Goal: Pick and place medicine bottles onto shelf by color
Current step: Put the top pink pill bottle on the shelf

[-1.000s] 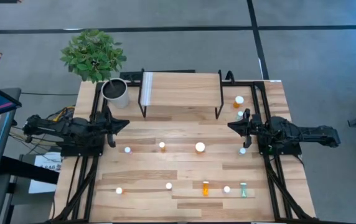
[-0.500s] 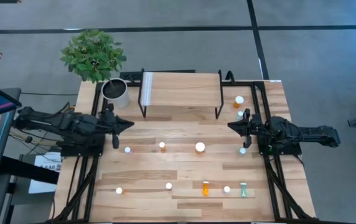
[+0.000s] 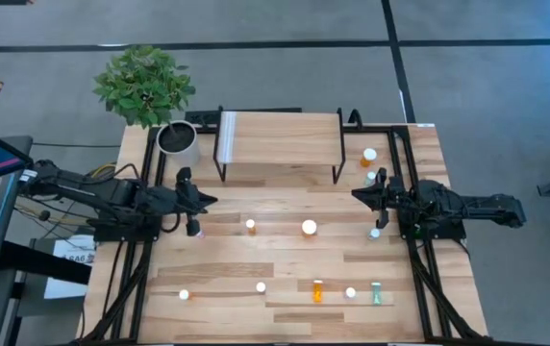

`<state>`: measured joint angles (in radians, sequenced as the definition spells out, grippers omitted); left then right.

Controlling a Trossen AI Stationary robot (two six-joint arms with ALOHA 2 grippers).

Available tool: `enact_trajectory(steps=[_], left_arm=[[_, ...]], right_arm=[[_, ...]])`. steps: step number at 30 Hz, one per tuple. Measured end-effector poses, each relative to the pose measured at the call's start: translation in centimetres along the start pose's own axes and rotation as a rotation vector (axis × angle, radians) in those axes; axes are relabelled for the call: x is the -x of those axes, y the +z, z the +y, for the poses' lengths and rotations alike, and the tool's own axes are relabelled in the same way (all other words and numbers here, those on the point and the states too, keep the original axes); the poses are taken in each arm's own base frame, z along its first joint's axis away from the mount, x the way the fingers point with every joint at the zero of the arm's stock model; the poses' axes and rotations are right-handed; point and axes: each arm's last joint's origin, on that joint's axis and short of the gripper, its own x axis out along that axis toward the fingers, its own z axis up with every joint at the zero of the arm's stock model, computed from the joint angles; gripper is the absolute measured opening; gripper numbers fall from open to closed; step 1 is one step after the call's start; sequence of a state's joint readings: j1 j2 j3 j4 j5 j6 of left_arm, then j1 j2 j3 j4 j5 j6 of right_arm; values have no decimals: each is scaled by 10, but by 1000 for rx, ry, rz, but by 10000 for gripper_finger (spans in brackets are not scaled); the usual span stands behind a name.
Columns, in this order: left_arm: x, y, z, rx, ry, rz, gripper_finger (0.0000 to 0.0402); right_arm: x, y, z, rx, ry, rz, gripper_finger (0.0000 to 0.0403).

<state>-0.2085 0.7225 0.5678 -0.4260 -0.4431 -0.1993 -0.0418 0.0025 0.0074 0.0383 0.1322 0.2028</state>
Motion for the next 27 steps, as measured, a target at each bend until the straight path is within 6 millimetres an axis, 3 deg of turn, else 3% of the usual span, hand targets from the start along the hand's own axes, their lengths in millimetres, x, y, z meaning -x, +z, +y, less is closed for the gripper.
enact_trajectory(steps=[16,27], left_arm=[[4,-31,-2,235,-155,392,13],[9,-38,-6,162,-145,434,165]], right_arm=[[0,0,0,0,0,0,52],[0,0,0,0,0,0,52]])
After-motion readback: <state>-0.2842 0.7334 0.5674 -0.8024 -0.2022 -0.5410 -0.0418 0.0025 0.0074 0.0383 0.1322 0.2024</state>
